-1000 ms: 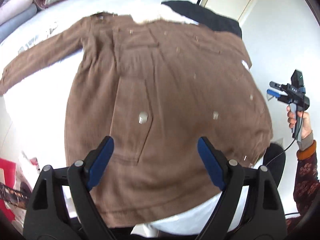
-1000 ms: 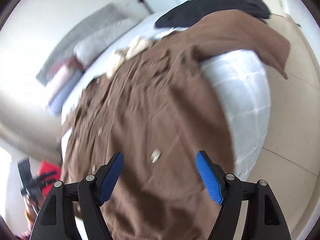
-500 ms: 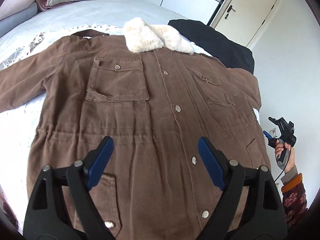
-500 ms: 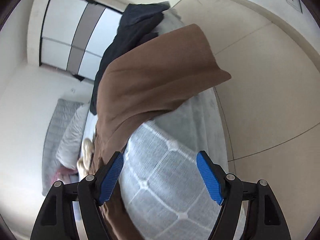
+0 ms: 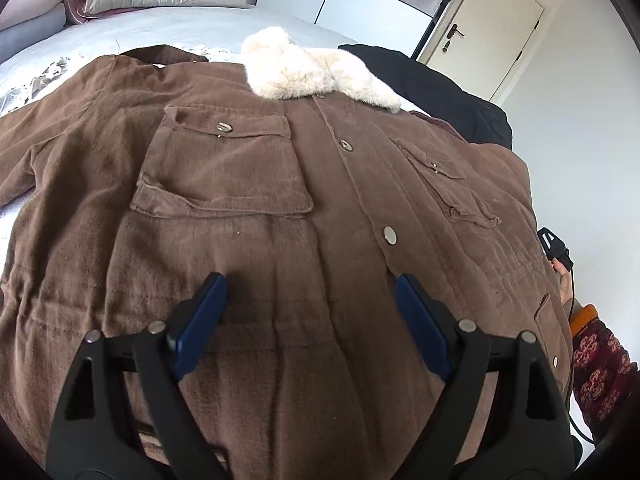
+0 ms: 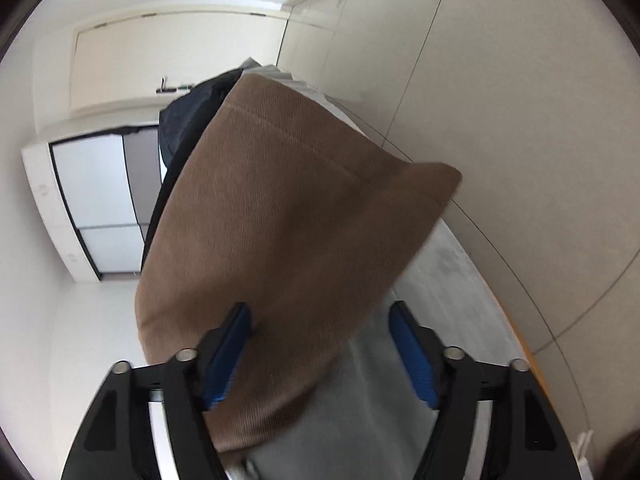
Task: Fold large clothes
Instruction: 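Grasp a coat sleeve with the right tool and fold it across the coat front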
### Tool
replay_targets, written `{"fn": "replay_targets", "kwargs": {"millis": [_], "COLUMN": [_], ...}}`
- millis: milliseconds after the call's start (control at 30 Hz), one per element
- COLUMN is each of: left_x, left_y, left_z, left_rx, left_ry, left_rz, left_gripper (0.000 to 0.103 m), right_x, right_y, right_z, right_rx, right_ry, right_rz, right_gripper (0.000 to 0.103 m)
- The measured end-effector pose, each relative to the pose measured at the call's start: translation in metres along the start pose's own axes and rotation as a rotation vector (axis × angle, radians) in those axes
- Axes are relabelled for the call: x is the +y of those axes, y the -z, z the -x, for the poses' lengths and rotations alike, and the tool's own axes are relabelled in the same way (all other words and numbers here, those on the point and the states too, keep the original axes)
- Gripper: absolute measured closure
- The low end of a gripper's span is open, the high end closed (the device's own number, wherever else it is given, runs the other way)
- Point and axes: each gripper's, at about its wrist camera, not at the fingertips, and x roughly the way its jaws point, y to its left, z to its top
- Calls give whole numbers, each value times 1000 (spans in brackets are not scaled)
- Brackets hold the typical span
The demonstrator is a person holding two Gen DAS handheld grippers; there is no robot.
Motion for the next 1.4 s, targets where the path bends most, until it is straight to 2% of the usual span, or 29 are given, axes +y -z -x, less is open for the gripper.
{"fn": "replay_targets", "kwargs": {"millis": [33, 67, 133, 267, 400, 533, 667, 833, 933, 1000, 1067, 1100, 1133, 1200, 1233, 1267, 1300, 1333, 1400], "left_x": [0, 0, 1, 5, 11, 19, 25, 40, 46, 47, 47, 47, 48, 49, 50, 50, 50, 49, 49], "left_y": [-2, -3, -5, -10, -16, -23, -29, -35, -37, -36, -35, -35, -34, -34, -34, -34, -36, -38, -46], "left_z": [-1, -1, 0, 6, 16, 26, 36, 40, 40, 39, 37, 36, 36, 35, 35, 35, 35, 34, 27], "left_rx": [1, 2, 2, -5, -22, -43, -70, -77, -67, -60, -51, -46, -41, -17, -4, 1, 4, 12, 41], "left_ry": [0, 0, -1, -38, -52, -47, -54, -38, -34, -39, -44, -46, -42, -28, -21, -14, -11, -7, 5], "left_rz": [-2, -3, -1, -25, -25, -17, -16, 32, 51, 52, 44, 41, 39, 43, 43, 41, 38, 37, 50], "left_gripper": [17, 17, 17, 17, 17, 17, 17, 17, 17, 17, 17, 17, 17, 17, 17, 17, 17, 17, 17], "right_x": [4, 11, 31, 92, 179, 267, 331, 375, 375, 361, 339, 329, 321, 311, 309, 309, 309, 308, 307], "right_y": [-2, -4, -6, -4, 22, 76, 148, 263, 338, 382, 419, 430, 438, 442, 437, 427, 413, 396, 359], "right_z": [1, 3, 18, 52, 88, 107, 108, 84, 51, 26, -2, -13, -20, -27, -29, -29, -30, -31, -37], "right_rx": [-19, -42, -102, -209, -265, -295, -266, -136, 28, 213, 490, 602, 673, 726, 724, 709, 682, 651, 593], "right_ry": [15, 35, 52, 90, 69, 38, -20, -74, -77, -77, -87, -87, -81, -83, -78, -64, -46, -28, 22], "right_rz": [-5, -1, 54, 244, 461, 712, 923, 1206, 1370, 1418, 1404, 1380, 1362, 1332, 1319, 1314, 1312, 1309, 1282], "right_gripper": [80, 92, 95, 97, 98, 98, 98, 97, 96, 92, 79, 77, 76, 75, 69, 58, 53, 48, 47]}}
